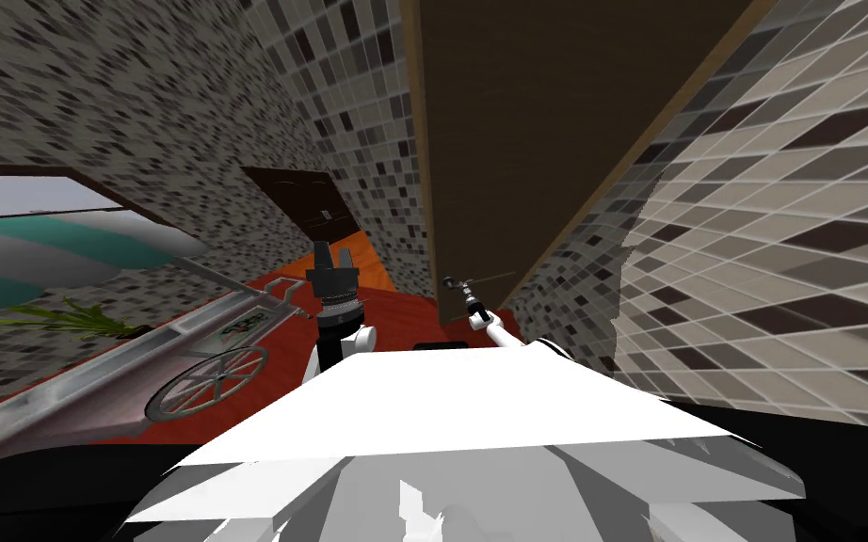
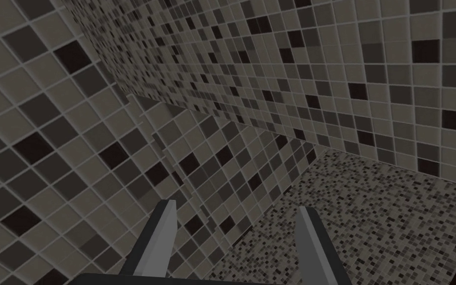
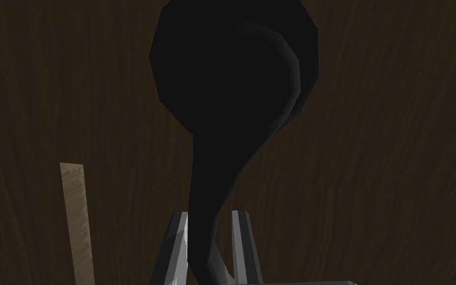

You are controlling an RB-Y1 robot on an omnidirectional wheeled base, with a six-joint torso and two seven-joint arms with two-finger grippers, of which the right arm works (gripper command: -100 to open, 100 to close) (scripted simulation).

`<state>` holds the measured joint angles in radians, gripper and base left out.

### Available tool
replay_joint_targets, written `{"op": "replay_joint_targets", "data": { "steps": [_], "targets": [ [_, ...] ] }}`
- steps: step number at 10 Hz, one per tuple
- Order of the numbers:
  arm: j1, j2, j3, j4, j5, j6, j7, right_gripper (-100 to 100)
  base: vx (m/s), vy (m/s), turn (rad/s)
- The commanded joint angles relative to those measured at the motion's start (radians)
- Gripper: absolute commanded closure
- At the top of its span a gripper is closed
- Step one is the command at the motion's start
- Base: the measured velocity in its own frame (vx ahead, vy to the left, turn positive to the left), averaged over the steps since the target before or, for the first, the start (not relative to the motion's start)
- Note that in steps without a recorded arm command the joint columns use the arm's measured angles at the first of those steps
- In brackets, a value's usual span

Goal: Push the door open

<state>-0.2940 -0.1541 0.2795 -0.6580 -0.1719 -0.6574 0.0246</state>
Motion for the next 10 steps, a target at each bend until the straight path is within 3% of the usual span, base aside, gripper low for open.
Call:
{"op": "replay_joint_targets", "data": {
  "steps": [1, 4, 5, 10],
  "targets": [
    [-0.002, 0.004, 0.003, -0.006, -0.02, -0.002, 0.009, 100, -0.159, -0.094, 0.279],
    [0.001, 0.001, 0.002, -0.012, -0.054, 0.001, 0.025, 100, -0.182, -0.094, 0.205],
    [0.005, -0.01, -0.006, -0.017, -0.051, 0.006, 0.021, 100, -0.062, -0.047, 0.018],
    [0.01, -0.011, 0.068, -0.038, -0.033, 0.006, -0.011, 100, -0.144, -0.141, 0.07]
  ]
}}
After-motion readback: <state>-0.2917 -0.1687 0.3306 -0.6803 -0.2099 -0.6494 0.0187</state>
